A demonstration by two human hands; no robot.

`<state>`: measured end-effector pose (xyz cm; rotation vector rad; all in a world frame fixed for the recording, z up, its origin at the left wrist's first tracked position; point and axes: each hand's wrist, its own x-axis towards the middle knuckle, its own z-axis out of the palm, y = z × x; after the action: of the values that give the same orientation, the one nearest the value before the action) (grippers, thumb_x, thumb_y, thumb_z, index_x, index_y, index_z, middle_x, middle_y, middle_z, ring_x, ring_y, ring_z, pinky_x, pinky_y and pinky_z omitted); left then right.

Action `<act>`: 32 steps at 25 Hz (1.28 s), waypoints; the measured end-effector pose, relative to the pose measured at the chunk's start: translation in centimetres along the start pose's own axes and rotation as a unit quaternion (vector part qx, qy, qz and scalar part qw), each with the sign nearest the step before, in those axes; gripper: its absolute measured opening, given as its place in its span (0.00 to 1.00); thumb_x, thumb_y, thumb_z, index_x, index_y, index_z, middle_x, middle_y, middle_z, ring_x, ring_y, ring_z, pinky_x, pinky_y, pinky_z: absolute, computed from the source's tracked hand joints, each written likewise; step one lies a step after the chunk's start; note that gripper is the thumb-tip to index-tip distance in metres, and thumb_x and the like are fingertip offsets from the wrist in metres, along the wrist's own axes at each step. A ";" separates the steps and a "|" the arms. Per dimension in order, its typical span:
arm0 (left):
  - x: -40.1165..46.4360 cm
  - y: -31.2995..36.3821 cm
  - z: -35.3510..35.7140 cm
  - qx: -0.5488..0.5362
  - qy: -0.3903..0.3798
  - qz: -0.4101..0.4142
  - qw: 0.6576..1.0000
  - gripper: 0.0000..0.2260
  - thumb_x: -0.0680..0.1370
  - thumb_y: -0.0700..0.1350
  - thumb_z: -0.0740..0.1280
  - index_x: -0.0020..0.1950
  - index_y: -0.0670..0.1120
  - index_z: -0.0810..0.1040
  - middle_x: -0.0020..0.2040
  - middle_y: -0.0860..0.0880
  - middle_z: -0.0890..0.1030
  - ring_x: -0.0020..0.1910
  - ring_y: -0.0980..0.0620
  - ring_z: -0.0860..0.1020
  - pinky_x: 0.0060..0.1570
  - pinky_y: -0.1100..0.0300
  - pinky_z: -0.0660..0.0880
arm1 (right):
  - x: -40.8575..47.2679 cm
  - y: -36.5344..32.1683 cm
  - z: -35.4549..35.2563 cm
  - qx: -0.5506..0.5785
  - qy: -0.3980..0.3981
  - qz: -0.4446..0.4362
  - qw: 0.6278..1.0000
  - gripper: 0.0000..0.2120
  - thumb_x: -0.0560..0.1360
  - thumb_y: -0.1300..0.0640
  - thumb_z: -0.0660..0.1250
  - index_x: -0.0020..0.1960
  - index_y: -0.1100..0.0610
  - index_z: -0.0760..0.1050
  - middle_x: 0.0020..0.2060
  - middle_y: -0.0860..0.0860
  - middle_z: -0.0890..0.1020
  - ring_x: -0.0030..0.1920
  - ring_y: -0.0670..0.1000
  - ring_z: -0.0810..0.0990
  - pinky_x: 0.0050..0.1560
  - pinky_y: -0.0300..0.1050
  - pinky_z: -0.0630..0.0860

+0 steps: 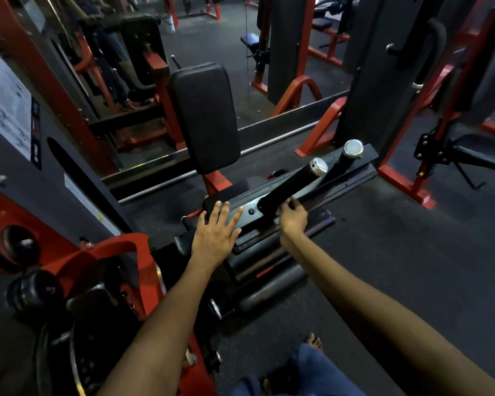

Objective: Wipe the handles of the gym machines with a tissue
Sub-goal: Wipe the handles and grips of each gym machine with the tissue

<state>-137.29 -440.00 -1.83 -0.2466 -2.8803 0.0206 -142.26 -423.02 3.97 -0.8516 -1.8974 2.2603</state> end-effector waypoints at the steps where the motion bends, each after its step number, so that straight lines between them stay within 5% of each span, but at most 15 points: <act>1: 0.1 -0.1 0.0 0.003 0.000 -0.001 1.000 0.24 0.81 0.55 0.47 0.77 0.51 0.54 0.70 0.42 0.72 0.70 0.42 0.69 0.59 0.40 0.73 | 0.1 0.5 0.0 -0.043 -0.005 -0.002 0.999 0.13 0.77 0.62 0.62 0.60 0.56 0.78 0.46 0.52 0.83 0.40 0.46 0.78 0.49 0.41 0.77; 3: 0.0 -0.2 0.0 0.008 -0.002 -0.004 1.000 0.24 0.81 0.55 0.47 0.77 0.51 0.54 0.70 0.42 0.72 0.71 0.42 0.69 0.59 0.40 0.73 | 0.1 0.1 0.0 -0.068 -0.015 0.017 0.997 0.11 0.78 0.60 0.63 0.58 0.56 0.78 0.43 0.52 0.82 0.39 0.48 0.77 0.39 0.32 0.75; 6: 0.1 -0.2 -0.1 0.009 -0.012 -0.004 1.000 0.24 0.81 0.55 0.47 0.77 0.51 0.55 0.70 0.41 0.72 0.70 0.41 0.70 0.58 0.40 0.73 | -1.0 -0.7 -0.9 0.016 -0.098 0.119 0.988 0.07 0.76 0.67 0.63 0.52 0.64 0.78 0.31 0.53 0.81 0.32 0.48 0.78 0.29 0.34 0.73; 8: 0.1 -0.1 -0.1 0.011 -0.012 -0.002 1.000 0.24 0.81 0.55 0.48 0.77 0.51 0.57 0.70 0.41 0.72 0.70 0.41 0.70 0.58 0.40 0.73 | -2.4 -3.1 -1.9 -0.022 -0.164 0.042 0.985 0.07 0.75 0.67 0.64 0.50 0.63 0.79 0.36 0.54 0.82 0.36 0.48 0.77 0.30 0.35 0.72; 9: 0.1 -0.1 -0.1 0.013 -0.013 -0.004 1.000 0.24 0.81 0.55 0.48 0.77 0.50 0.58 0.70 0.41 0.72 0.70 0.41 0.70 0.58 0.40 0.73 | -2.7 -4.6 -2.6 -0.104 -0.160 -0.090 0.977 0.07 0.75 0.63 0.66 0.51 0.61 0.80 0.38 0.53 0.82 0.38 0.47 0.76 0.33 0.36 0.71; 10: 0.3 -0.1 -0.2 0.012 -0.017 -0.006 1.000 0.24 0.81 0.55 0.48 0.77 0.50 0.59 0.70 0.41 0.72 0.70 0.41 0.70 0.58 0.40 0.73 | -2.5 -6.1 -3.4 -0.213 -0.104 -0.276 0.931 0.07 0.75 0.61 0.66 0.51 0.59 0.80 0.39 0.52 0.80 0.39 0.47 0.74 0.35 0.38 0.70; 12: 0.3 0.0 -0.4 0.006 -0.025 -0.006 1.000 0.24 0.81 0.55 0.48 0.77 0.50 0.61 0.69 0.41 0.73 0.70 0.41 0.70 0.58 0.40 0.73 | -0.5 -7.3 -4.6 -0.379 0.039 -0.595 0.707 0.06 0.72 0.63 0.67 0.49 0.61 0.79 0.40 0.55 0.78 0.42 0.52 0.72 0.38 0.44 0.72; 13: 0.0 0.1 -0.3 0.005 -0.027 -0.005 1.000 0.24 0.81 0.55 0.49 0.76 0.50 0.61 0.69 0.41 0.73 0.70 0.41 0.70 0.58 0.40 0.73 | 0.5 -6.8 -5.0 -0.434 0.058 -0.656 0.615 0.07 0.71 0.64 0.68 0.49 0.63 0.78 0.40 0.56 0.77 0.42 0.54 0.72 0.37 0.46 0.73; 14: -0.2 0.1 -0.3 0.009 -0.024 -0.004 1.000 0.24 0.81 0.55 0.49 0.76 0.50 0.61 0.69 0.41 0.73 0.70 0.41 0.70 0.58 0.40 0.73 | 1.6 -5.5 -5.0 -0.469 0.045 -0.674 0.568 0.10 0.69 0.65 0.70 0.50 0.63 0.77 0.40 0.57 0.76 0.41 0.54 0.71 0.35 0.46 0.73; 18: 0.2 0.1 -0.7 0.000 -0.021 -0.003 1.000 0.24 0.80 0.54 0.49 0.76 0.51 0.57 0.68 0.42 0.74 0.69 0.41 0.71 0.57 0.40 0.73 | 2.2 -2.3 -4.5 -0.551 -0.152 -0.693 0.440 0.13 0.63 0.64 0.72 0.47 0.62 0.79 0.41 0.54 0.74 0.41 0.53 0.70 0.33 0.45 0.74; 22: 0.4 -0.1 -0.6 0.004 -0.017 0.000 1.000 0.24 0.80 0.54 0.48 0.76 0.50 0.59 0.68 0.41 0.74 0.69 0.41 0.71 0.58 0.40 0.73 | 2.6 -4.1 -5.1 -0.516 0.041 -0.677 0.524 0.11 0.70 0.61 0.69 0.52 0.61 0.80 0.39 0.54 0.74 0.41 0.53 0.68 0.39 0.46 0.66; 24: 0.5 -0.1 -0.5 -0.001 -0.019 0.002 1.000 0.24 0.81 0.54 0.48 0.76 0.50 0.60 0.68 0.41 0.74 0.69 0.41 0.71 0.58 0.40 0.74 | 1.9 -2.5 -3.6 -0.564 0.001 -0.666 0.488 0.11 0.66 0.60 0.72 0.48 0.61 0.81 0.38 0.53 0.78 0.41 0.53 0.72 0.39 0.45 0.69; 26: 0.2 0.1 -0.3 -0.006 -0.015 0.006 1.000 0.24 0.80 0.54 0.49 0.76 0.50 0.60 0.68 0.41 0.74 0.69 0.40 0.71 0.57 0.40 0.74 | 0.3 -0.9 -1.5 -0.617 -0.098 -0.660 0.417 0.10 0.67 0.58 0.62 0.40 0.58 0.82 0.37 0.52 0.79 0.40 0.52 0.76 0.40 0.43 0.69; 27: 0.0 0.1 -0.2 -0.007 -0.010 0.007 1.000 0.25 0.80 0.54 0.50 0.76 0.50 0.59 0.68 0.40 0.74 0.69 0.40 0.71 0.57 0.40 0.74 | 0.2 -1.1 -0.9 -0.617 -0.116 -0.658 0.415 0.14 0.67 0.57 0.57 0.37 0.58 0.81 0.36 0.51 0.79 0.40 0.52 0.76 0.41 0.43 0.66; 32: 0.4 -0.2 -0.1 -0.002 0.007 0.009 1.000 0.24 0.81 0.54 0.49 0.76 0.50 0.57 0.68 0.41 0.74 0.69 0.40 0.71 0.58 0.40 0.74 | 0.4 -7.9 -1.9 -0.641 0.109 -0.556 0.518 0.05 0.66 0.64 0.66 0.39 0.64 0.80 0.40 0.57 0.76 0.45 0.59 0.73 0.48 0.49 0.63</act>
<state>-137.71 -440.14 -1.59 -0.2723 -2.8652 0.0153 -143.99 -419.28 10.99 0.2561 -2.4773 -0.1700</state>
